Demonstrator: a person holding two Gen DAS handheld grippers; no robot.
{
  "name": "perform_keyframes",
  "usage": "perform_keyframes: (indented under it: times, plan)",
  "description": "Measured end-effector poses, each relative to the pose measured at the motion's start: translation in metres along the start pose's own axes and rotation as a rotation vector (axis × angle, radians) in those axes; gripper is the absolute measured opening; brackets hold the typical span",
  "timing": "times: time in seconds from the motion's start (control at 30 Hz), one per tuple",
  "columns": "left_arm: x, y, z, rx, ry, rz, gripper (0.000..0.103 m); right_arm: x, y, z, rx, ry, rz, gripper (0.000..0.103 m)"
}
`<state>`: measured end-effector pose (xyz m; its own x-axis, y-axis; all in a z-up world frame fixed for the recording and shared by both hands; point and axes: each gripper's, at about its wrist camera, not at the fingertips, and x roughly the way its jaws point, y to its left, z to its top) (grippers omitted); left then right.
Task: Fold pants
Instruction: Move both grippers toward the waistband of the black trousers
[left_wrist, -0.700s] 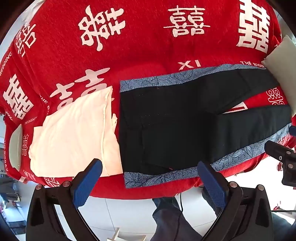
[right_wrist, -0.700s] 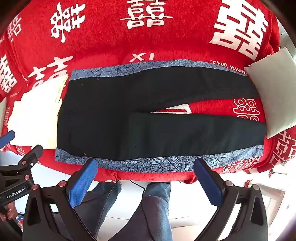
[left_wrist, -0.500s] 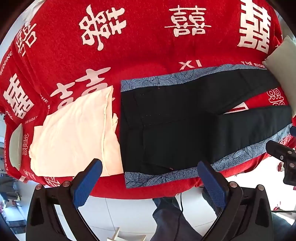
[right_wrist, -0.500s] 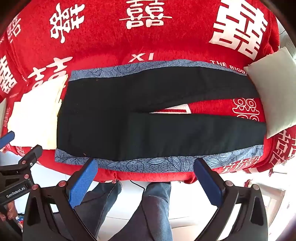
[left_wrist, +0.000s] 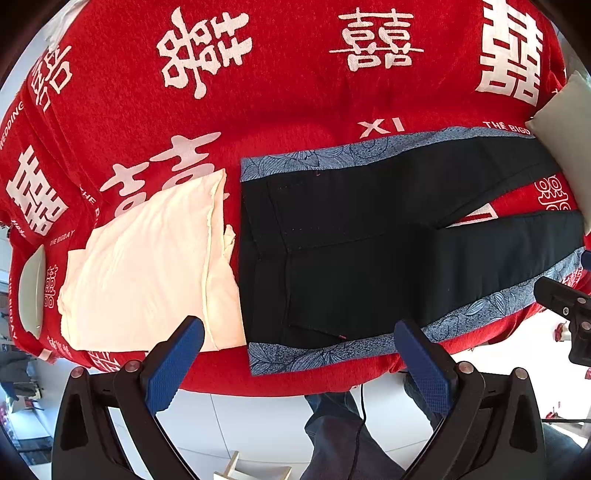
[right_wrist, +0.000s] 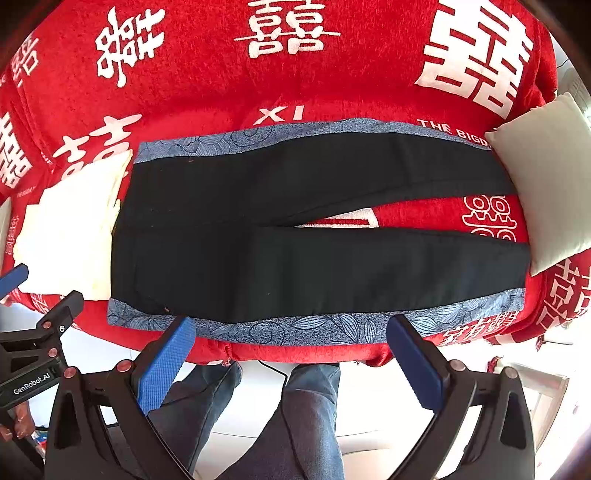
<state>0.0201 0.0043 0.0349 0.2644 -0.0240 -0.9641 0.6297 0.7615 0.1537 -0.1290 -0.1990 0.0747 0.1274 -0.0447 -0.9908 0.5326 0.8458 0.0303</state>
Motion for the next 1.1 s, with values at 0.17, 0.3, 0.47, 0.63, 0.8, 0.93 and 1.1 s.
perform_keyframes:
  times: [0.17, 0.3, 0.47, 0.63, 0.8, 0.93, 1.1]
  plan:
    - [0.001, 0.000, 0.000, -0.001, 0.000, 0.003, 0.103, 0.000, -0.001, 0.002, -0.001, 0.004, 0.000, 0.103]
    - [0.001, 0.000, 0.001, 0.001, 0.001, 0.004, 0.103, 0.000, -0.001, 0.002, 0.001, 0.005, -0.001, 0.103]
    - [0.003, -0.004, 0.004, 0.012, 0.004, 0.008, 0.103, 0.001, -0.002, 0.005, 0.007, 0.013, 0.002, 0.103]
    - [0.004, -0.013, 0.009, 0.015, 0.002, 0.007, 0.103, 0.004, -0.009, 0.010, 0.018, -0.001, 0.020, 0.103]
    - [0.005, -0.024, 0.015, -0.030, 0.020, -0.014, 0.103, 0.009, -0.019, 0.015, 0.025, 0.002, 0.023, 0.103]
    - [0.006, -0.036, 0.019, -0.084, 0.031, -0.009, 0.103, 0.014, -0.029, 0.019, 0.005, 0.012, 0.028, 0.103]
    - [0.012, -0.048, 0.019, -0.170, 0.045, 0.008, 0.103, 0.029, -0.043, 0.022, -0.035, 0.027, 0.050, 0.103]
